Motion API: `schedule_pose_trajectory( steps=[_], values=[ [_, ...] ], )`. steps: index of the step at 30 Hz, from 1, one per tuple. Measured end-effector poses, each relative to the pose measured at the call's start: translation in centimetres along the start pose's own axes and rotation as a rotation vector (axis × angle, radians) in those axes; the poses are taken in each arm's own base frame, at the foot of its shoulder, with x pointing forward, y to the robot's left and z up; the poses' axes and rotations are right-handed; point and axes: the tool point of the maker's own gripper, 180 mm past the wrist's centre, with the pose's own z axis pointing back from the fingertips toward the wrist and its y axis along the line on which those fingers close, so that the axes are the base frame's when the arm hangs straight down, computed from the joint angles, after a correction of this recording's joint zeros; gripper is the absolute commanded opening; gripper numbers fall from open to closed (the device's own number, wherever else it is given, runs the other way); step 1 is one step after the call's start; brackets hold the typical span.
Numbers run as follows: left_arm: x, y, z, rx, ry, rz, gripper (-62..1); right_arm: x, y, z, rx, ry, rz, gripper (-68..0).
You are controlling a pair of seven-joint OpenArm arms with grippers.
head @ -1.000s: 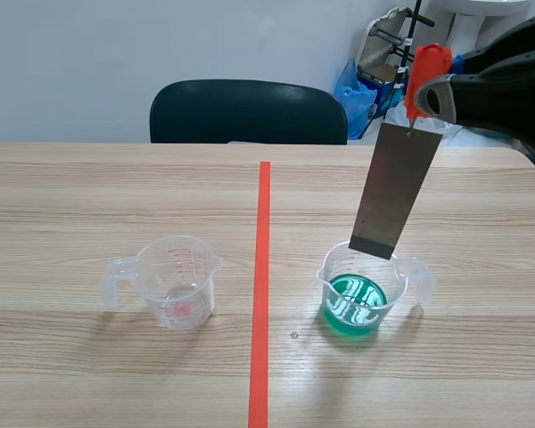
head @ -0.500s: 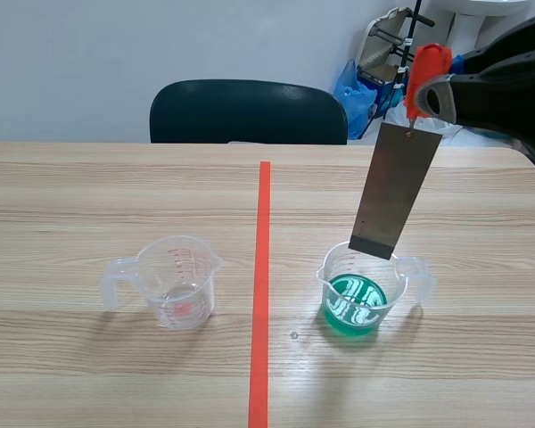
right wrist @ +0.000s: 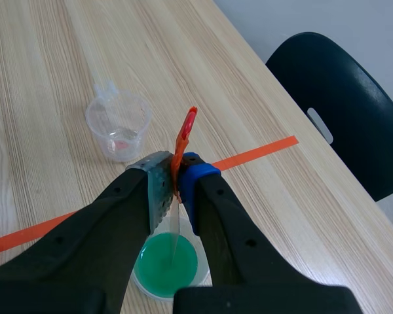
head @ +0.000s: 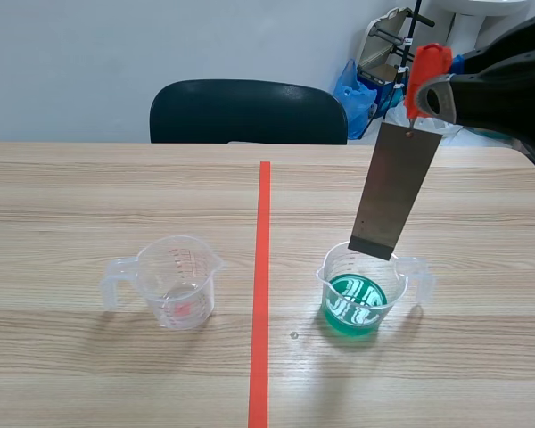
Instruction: Do the redox reaction experiment
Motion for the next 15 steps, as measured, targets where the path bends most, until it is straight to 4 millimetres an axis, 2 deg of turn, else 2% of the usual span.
schedule_pose_trajectory(
  steps=[8,15],
  values=[
    [0.4,-0.3,-1.0,-0.072,-0.028,0.006,1.4,0.1,0.0,0.0,0.0,-0.007,0.0,-66.9],
    [0.8,-1.3,-3.5,-0.174,-0.081,0.005,1.4,0.2,0.0,0.0,0.0,-0.01,0.0,-66.8]
  ],
)
